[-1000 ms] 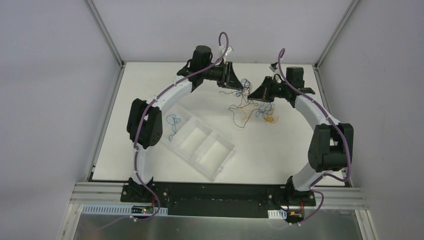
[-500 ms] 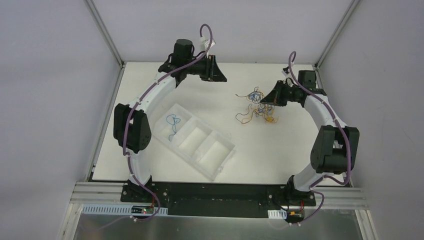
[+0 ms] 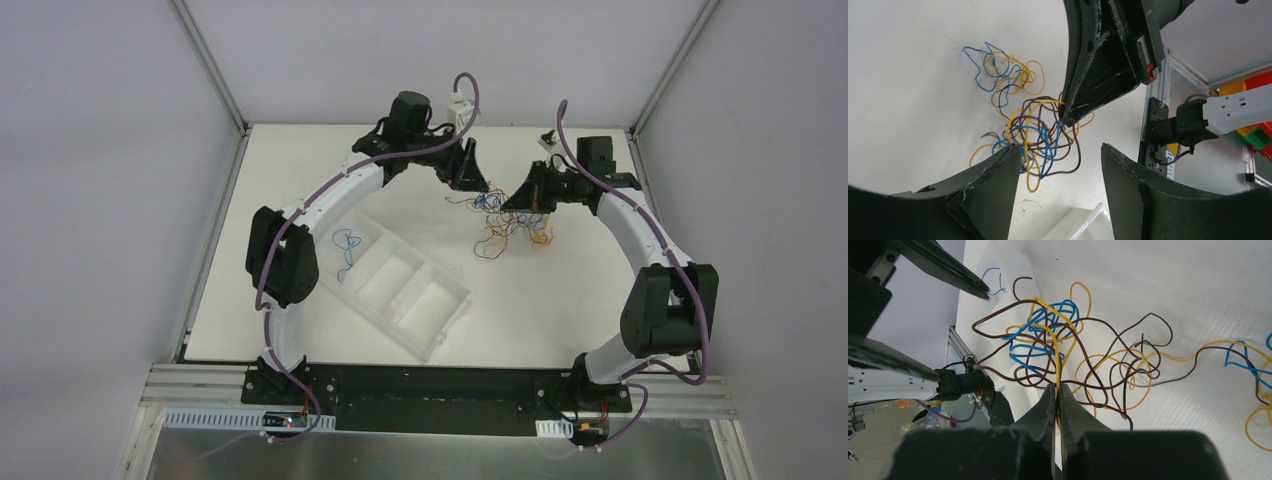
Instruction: Untangle the cables
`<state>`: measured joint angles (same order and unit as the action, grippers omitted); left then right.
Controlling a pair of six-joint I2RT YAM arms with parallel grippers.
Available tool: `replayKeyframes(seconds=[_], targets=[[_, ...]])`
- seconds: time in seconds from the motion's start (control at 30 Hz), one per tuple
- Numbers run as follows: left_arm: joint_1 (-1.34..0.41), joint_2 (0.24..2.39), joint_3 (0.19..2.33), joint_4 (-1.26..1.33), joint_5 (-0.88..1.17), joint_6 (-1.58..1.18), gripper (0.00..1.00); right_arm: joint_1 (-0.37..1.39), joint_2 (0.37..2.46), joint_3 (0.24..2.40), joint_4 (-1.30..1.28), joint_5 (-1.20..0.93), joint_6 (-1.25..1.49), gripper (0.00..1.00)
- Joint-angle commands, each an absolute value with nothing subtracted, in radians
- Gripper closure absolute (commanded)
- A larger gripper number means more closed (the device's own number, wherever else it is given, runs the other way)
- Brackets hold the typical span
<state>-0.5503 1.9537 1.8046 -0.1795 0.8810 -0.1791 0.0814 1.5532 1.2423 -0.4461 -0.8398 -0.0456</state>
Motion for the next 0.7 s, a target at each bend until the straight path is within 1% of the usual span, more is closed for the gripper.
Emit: replayKeyframes(seconds=[0.0,0.13,0.23,0.3,0.43,0.57,0.6,0.67], targets=[[-0.585,1.985,1.855,-0.192,0.899,-0.097,0.39,0.104,1.525,1.29,-0.461,-0.854,-0.05,1.0],[-0.595,1.985,1.837,-0.201,0.898,-0.089,0.38,0.114,1.531,1.288,-0.457,-0.853,-0.038,1.0],[-0.595,1.979,1.817,-0.204,0.872,-0.079,0.42,0.121,1.528,1.284,-0.456,-0.859,-0.038,1.0],[-0.595,1.98,1.817,-0.206,0.847,-0.077,0.5,0.125,1.526,1.279,-0.456,-0.864,-0.038,1.0],[-0.595,1.98,1.83,-0.206,0.815,-0.09,0.62,0.129,1.517,1.264,-0.457,-0.867,-0.053,1.0],[-0.594,1.982,1.84,-0.207,0.797,-0.13,0.69,0.129,1.509,1.247,-0.464,-0.864,-0.076,1.0],[-0.594,1.982,1.843,-0.206,0.797,-0.139,0.73,0.13,1.507,1.243,-0.465,-0.86,-0.079,1.0],[-0.594,1.982,1.847,-0.205,0.803,-0.159,0.87,0.13,1.506,1.24,-0.466,-0.854,-0.089,1.0]])
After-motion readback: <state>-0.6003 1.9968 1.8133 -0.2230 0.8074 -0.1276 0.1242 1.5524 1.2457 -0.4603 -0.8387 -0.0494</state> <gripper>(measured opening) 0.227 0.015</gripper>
